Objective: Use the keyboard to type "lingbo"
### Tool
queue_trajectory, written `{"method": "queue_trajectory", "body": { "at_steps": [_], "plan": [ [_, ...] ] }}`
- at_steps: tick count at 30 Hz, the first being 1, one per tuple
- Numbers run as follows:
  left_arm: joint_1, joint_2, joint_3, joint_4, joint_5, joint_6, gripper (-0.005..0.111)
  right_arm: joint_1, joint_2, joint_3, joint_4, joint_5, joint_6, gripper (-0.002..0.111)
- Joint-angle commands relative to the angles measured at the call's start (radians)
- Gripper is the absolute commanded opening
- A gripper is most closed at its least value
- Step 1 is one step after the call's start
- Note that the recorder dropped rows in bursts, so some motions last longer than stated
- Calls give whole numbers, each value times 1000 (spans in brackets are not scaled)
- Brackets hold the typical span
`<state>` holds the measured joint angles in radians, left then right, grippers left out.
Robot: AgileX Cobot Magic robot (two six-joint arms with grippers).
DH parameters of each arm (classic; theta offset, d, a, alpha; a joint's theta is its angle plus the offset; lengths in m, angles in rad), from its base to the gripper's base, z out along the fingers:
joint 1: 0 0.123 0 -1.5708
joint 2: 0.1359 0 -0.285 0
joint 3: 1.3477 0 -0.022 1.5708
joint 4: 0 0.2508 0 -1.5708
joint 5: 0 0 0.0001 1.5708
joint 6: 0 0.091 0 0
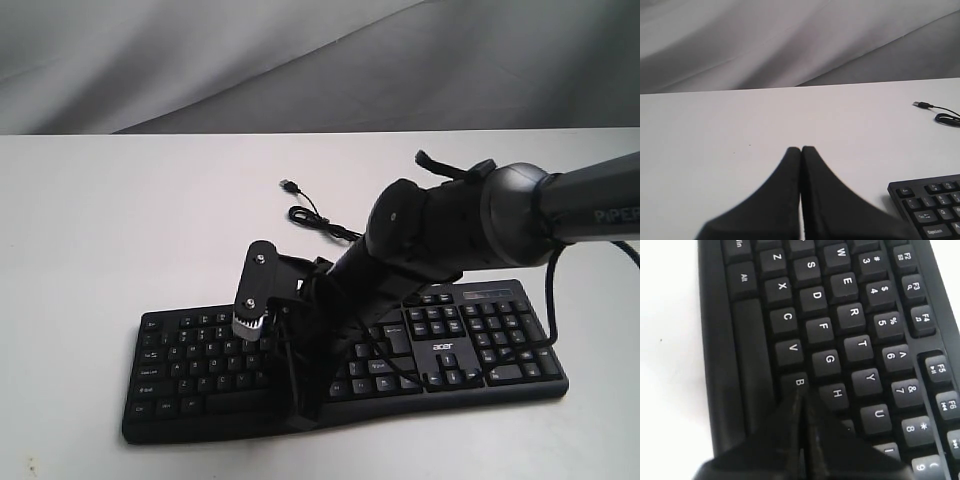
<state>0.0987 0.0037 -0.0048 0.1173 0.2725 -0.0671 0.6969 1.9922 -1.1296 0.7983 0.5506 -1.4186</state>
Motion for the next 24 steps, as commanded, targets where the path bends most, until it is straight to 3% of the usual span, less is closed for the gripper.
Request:
{"method": "queue_trajectory", "body": {
  "at_steps": [1, 24],
  "plan": [
    [1, -4, 5, 0, -11, -2, 1, 3, 9, -2, 4, -14, -5, 0],
    [1, -4, 5, 0, -11, -2, 1, 12, -16, -2, 6, -35, -9, 0]
  ]
}}
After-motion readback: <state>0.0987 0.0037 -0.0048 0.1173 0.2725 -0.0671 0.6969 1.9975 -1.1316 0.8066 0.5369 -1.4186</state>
